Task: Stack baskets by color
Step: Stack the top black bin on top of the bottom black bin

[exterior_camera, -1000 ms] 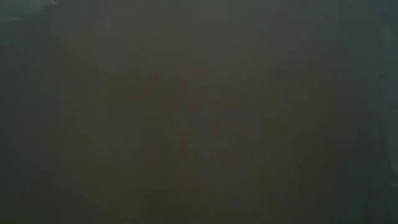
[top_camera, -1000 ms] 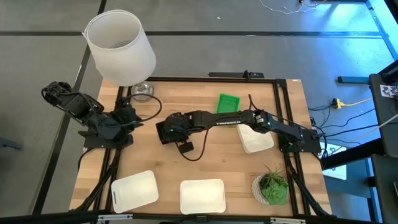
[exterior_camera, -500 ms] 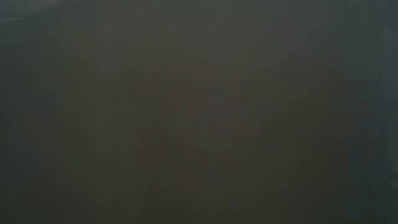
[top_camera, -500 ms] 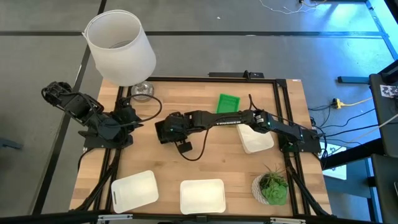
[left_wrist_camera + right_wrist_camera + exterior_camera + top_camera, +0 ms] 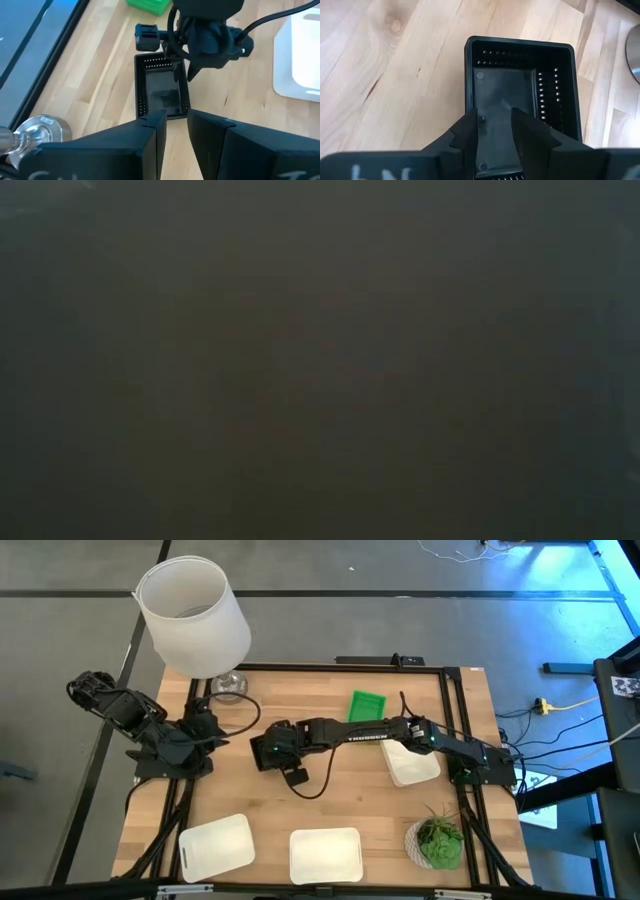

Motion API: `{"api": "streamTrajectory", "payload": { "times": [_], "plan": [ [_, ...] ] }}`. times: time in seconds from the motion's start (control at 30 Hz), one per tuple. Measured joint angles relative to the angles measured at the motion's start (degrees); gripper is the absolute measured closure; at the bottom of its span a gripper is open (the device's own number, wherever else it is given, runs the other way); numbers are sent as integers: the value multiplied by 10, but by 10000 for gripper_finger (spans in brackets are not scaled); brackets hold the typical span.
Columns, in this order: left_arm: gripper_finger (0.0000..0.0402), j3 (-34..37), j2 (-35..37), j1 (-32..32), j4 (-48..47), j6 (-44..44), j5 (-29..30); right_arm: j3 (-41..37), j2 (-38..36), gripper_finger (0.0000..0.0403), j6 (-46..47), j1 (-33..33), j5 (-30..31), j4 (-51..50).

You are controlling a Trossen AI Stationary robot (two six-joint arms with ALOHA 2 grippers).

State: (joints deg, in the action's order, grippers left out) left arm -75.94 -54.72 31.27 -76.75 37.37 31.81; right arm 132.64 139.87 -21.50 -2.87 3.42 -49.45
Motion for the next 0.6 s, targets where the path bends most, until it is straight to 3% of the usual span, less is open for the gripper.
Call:
{"api": "streamTrajectory", "payload": {
  "times": [0.3,0.6],
  "plan": [
    [331,0,0,0,-9,1,0,0,-21,286,39,-3,-5,9],
    [331,0,0,0,-11,0,0,0,18,286,85,-5,-141,46]
  ]
}}
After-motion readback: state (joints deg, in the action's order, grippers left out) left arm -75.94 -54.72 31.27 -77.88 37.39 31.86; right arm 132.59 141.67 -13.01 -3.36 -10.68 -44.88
